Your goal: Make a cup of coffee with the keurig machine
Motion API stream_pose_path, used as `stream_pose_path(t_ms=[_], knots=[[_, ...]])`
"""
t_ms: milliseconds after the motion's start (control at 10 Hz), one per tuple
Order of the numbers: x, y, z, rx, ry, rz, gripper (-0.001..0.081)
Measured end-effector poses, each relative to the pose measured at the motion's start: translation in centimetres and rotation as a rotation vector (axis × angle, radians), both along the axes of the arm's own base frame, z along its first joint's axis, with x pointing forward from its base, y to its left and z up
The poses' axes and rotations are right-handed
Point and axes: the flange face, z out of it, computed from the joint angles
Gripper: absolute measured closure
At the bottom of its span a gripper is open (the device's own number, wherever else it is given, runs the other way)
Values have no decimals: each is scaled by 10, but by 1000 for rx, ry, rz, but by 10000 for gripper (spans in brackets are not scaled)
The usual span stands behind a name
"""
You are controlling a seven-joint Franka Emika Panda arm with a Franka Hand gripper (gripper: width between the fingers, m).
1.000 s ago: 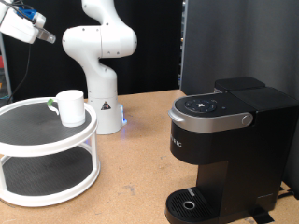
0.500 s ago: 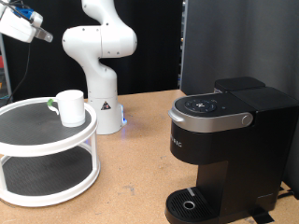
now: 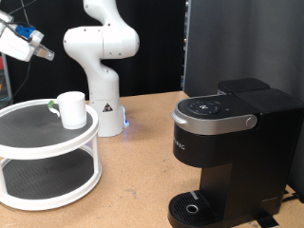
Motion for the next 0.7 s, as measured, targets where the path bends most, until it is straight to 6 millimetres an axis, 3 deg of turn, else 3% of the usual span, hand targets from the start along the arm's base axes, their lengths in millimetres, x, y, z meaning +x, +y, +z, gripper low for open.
stream_pose_path(t_ms=[700], knots=[[-2,-7,-48,-60,-17,-24,799]])
